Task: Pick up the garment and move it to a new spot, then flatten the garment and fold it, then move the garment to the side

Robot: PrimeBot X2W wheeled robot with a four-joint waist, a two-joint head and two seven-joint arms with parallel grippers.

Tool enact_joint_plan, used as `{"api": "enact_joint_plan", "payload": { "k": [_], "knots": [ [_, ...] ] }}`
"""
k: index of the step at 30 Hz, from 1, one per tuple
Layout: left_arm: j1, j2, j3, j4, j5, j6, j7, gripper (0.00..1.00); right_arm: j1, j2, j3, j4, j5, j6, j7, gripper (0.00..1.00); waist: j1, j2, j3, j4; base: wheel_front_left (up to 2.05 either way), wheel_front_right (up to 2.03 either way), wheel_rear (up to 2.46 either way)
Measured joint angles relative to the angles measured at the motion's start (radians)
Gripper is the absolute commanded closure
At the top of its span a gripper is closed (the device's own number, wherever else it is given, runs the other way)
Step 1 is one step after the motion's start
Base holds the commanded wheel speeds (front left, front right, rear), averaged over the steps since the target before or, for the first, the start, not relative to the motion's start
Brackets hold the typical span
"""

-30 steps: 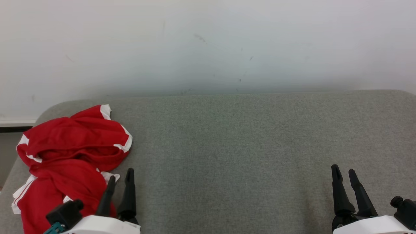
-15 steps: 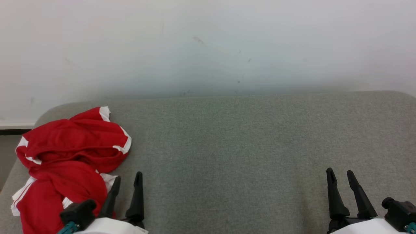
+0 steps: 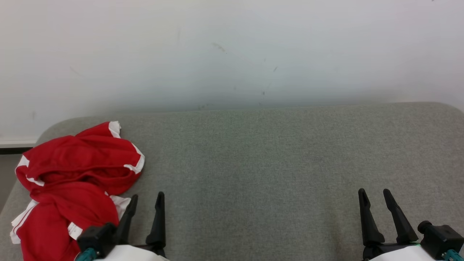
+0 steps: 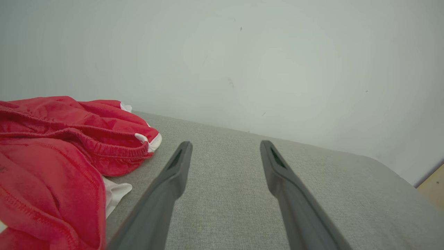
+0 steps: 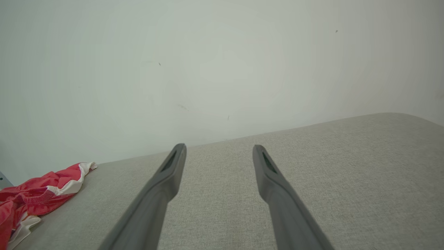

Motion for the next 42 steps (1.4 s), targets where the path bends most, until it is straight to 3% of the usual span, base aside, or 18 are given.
{"api": "enact_joint_plan", "payload": {
  "k": [30,42],
  "knots": [
    [0.003,0.003,-0.008,-0.029,0.186,0.009,-0.06,0.0,0.0,-0.001,0.009,-0.024,-0.153,0.0,-0.061,0.0,0.0,0.0,-0.011,-0.006,0.0,0.0,0.0],
    [0.007,0.003,-0.008,-0.007,0.178,0.02,-0.067,0.0,0.0,-0.002,0.01,-0.026,-0.163,0.0,-0.067,0.0,0.0,0.0001,-0.015,-0.009,0.0,0.0,0.0]
  ]
}}
